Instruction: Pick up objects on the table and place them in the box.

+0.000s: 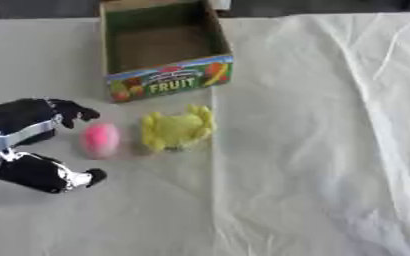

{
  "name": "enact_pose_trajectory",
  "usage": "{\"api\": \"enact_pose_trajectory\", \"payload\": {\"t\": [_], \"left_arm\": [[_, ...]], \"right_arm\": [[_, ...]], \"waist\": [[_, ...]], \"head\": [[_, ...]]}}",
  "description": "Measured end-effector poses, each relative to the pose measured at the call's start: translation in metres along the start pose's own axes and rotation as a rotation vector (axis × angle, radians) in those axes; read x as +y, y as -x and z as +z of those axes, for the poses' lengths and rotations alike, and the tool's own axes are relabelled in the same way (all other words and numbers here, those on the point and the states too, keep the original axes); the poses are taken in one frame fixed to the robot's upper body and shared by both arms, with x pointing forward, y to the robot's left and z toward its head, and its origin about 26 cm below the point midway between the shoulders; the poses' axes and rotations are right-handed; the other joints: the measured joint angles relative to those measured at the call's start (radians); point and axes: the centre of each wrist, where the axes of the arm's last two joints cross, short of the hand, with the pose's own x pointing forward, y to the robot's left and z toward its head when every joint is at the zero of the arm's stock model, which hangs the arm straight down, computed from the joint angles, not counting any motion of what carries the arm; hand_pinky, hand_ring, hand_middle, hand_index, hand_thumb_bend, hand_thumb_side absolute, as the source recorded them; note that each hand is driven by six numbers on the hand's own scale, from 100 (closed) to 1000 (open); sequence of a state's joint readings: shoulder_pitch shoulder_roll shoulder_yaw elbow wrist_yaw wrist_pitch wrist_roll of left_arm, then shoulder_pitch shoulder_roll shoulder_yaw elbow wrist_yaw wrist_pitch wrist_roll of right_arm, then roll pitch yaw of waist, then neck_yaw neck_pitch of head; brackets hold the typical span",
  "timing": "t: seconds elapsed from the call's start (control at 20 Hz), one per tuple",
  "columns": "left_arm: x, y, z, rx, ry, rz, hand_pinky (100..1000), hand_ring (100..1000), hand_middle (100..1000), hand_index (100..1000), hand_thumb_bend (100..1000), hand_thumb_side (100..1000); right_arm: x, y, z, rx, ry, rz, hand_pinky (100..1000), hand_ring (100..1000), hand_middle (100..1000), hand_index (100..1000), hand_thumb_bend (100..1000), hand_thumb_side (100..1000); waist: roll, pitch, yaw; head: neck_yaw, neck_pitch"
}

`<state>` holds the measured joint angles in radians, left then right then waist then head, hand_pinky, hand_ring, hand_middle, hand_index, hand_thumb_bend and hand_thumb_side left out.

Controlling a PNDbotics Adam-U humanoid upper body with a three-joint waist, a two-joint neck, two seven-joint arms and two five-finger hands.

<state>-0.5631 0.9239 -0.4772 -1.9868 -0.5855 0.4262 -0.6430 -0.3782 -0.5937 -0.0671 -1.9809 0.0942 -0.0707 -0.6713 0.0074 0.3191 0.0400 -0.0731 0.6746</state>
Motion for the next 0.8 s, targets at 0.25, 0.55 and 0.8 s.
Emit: {"api": "enact_pose_trajectory", "payload": {"t": [0.25, 0.55, 0.8], "left_arm": [[-0.0021, 0.0012, 0.0002, 0.056, -0.047, -0.053, 708, 845, 866, 968, 449, 556], [-0.0005, 0.0022, 0.0008, 0.104, -0.095, -0.066, 686, 832, 838, 956, 512, 630], [-0.0025, 0.0018, -0.0036, 0.126, -0.124, -0.038, 670, 822, 819, 947, 560, 670]], "right_arm": [[0.0000, 0.0000, 0.0000, 0.001, -0.002, 0.001, 630, 654, 543, 708, 100, 640], [0.0000, 0.0001, 0.0001, 0.002, -0.002, 0.001, 630, 654, 542, 708, 100, 641], [0.0000, 0.0001, 0.0002, 0.005, -0.004, 0.002, 631, 655, 541, 708, 100, 642]], "waist": [[-0.002, 0.007, -0.002], [-0.002, 0.013, -0.005], [-0.003, 0.015, -0.009]], "head": [[0.000, -0.007], [0.001, -0.008], [0.001, -0.009]]}}
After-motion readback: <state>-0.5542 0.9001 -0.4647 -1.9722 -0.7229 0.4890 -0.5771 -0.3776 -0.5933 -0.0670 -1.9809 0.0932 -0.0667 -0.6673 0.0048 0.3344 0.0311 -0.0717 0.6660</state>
